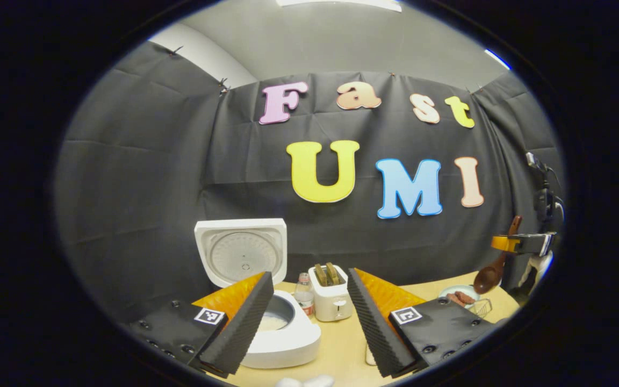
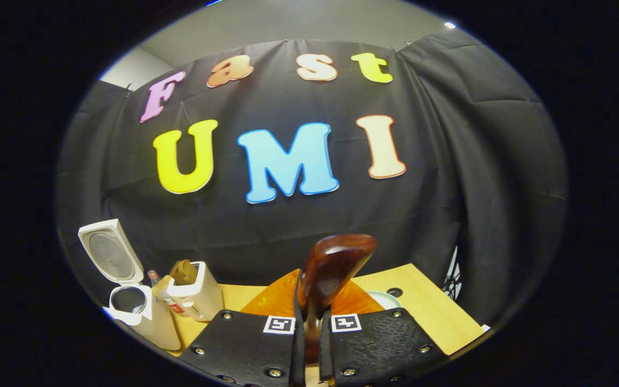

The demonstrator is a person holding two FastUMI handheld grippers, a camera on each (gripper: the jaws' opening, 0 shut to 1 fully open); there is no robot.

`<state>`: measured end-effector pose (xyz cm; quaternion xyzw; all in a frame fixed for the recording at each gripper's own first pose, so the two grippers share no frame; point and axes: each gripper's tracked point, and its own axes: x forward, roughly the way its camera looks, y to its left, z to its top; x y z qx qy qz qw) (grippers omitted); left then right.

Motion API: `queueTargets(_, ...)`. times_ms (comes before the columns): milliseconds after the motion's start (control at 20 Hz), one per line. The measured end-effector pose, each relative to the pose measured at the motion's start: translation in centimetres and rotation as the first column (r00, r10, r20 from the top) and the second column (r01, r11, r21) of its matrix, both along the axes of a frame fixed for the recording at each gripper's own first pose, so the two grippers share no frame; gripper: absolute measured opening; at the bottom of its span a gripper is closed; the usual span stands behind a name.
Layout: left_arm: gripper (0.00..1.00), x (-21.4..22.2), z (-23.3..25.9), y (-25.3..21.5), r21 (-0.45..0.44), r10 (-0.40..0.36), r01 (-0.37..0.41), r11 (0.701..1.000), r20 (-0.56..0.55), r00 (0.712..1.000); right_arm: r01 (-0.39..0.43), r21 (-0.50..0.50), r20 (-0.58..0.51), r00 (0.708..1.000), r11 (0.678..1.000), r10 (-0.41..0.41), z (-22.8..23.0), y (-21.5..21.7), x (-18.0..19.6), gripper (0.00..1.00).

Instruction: Close the left gripper, press the button to open the rice cooker; take a wooden spoon from the chopstick holder with the right hand, scoop a spoonful of rice and pour it into the rice cooker, then put the wooden spoon back into the chopstick holder.

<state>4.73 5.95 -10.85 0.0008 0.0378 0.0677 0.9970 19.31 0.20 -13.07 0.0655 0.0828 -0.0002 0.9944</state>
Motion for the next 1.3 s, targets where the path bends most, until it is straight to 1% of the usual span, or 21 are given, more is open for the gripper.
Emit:
queueTargets(50, 0.96, -0.2, -0.2, 0.4, -0.001, 0.002, -0.002, 1.0, -0.002, 1.0, -0.022, -0.006, -0.003, 1.0, 1.0, 0.022, -0.6, 1.6, -0.1, 0.1)
queueTargets(200, 0.96, -0.5, -0.6, 1.0, -0.004, 0.002, -0.002, 1.0, -0.007, 1.0, -0.09, -0.049, -0.027, 0.996, 0.995, 0.089, -3.2, 5.9, -0.5, 0.1)
queueTargets(250, 0.94, -0.4, -0.5, 1.1, -0.006, 0.0, 0.0, 1.0, -0.005, 1.0, -0.108, -0.07, -0.034, 0.994, 0.992, 0.106, -4.1, 7.0, -0.5, 0.1)
queueTargets(300, 0.94, -0.4, -0.6, 1.3, -0.001, 0.0, 0.0, 1.0, -0.003, 1.0, -0.119, -0.098, -0.038, 0.993, 0.988, 0.116, -4.9, 7.9, -0.4, 0.1)
queueTargets(350, 0.96, -0.3, -0.6, 1.4, 0.003, -0.001, 0.001, 1.0, -0.004, 1.0, -0.126, -0.13, -0.047, 0.992, 0.983, 0.121, -6.1, 8.4, -0.4, 0.11)
queueTargets(400, 0.94, -0.3, -0.6, 1.4, 0.003, -0.002, 0.002, 1.0, -0.001, 1.0, -0.128, -0.173, -0.051, 0.991, 0.977, 0.121, -7.1, 9.0, -0.3, 0.1)
queueTargets(450, 0.96, -0.3, -0.7, 1.4, 0.003, -0.005, 0.005, 1.0, 0.0, 1.0, -0.134, -0.219, -0.058, 0.991, 0.966, 0.124, -8.3, 9.4, -0.2, 0.1)
queueTargets(500, 0.96, -0.3, -0.9, 1.6, 0.004, -0.004, 0.004, 1.0, 0.0, 1.0, -0.138, -0.276, -0.056, 0.99, 0.951, 0.128, -9.3, 9.8, -0.1, 0.1)
queueTargets(650, 0.96, -0.4, -1.1, 1.7, 0.006, -0.009, 0.009, 1.0, -0.003, 1.0, -0.161, -0.432, -0.071, 0.987, 0.888, 0.144, -12.4, 10.4, 0.6, 0.1)
queueTargets(700, 0.99, -0.5, -1.3, 1.8, 0.006, -0.011, 0.011, 1.0, -0.004, 1.0, -0.17, -0.478, -0.08, 0.985, 0.862, 0.15, -13.4, 10.6, 0.6, 0.1)
queueTargets(750, 0.94, -0.4, -1.3, 2.0, 0.008, -0.009, 0.009, 1.0, -0.007, 1.0, -0.18, -0.513, -0.091, 0.984, 0.839, 0.155, -14.5, 10.7, 0.6, 0.1)
queueTargets(800, 0.96, -0.3, -1.5, 2.2, 0.01, -0.008, 0.008, 1.0, -0.008, 1.0, -0.187, -0.541, -0.099, 0.982, 0.82, 0.159, -15.3, 10.8, 0.7, 0.1)
queueTargets(900, 0.96, -0.4, -1.7, 2.6, 0.012, -0.004, 0.004, 1.0, -0.009, 1.0, -0.201, -0.57, -0.109, 0.98, 0.796, 0.169, -16.8, 11.2, 0.9, 0.1)
queueTargets(950, 0.99, -0.3, -1.9, 2.7, 0.012, -0.002, 0.002, 1.0, -0.012, 1.0, -0.204, -0.58, -0.114, 0.979, 0.789, 0.17, -17.3, 11.4, 1.0, 0.1)
queueTargets(1000, 0.99, -0.3, -2.1, 2.8, 0.011, -0.002, 0.002, 1.0, -0.017, 1.0, -0.209, -0.591, -0.12, 0.978, 0.779, 0.171, -18.0, 11.6, 1.1, 0.1)
queueTargets(1050, 0.96, -0.2, -2.4, 2.8, 0.01, -0.002, 0.002, 1.0, -0.024, 1.0, -0.218, -0.595, -0.134, 0.976, 0.774, 0.172, -18.6, 11.6, 1.1, 0.1)
queueTargets(1200, 0.96, -0.1, -2.7, 3.2, 0.014, -0.001, 0.002, 1.0, -0.031, 1.0, -0.221, -0.597, -0.15, 0.975, 0.771, 0.164, -20.0, 12.1, 1.0, 0.1)
queueTargets(1300, 0.96, -0.1, -2.7, 3.4, 0.001, -0.005, 0.005, 1.0, -0.036, 0.999, -0.235, -0.59, -0.173, 0.971, 0.773, 0.164, -21.2, 12.4, 0.7, 0.1)
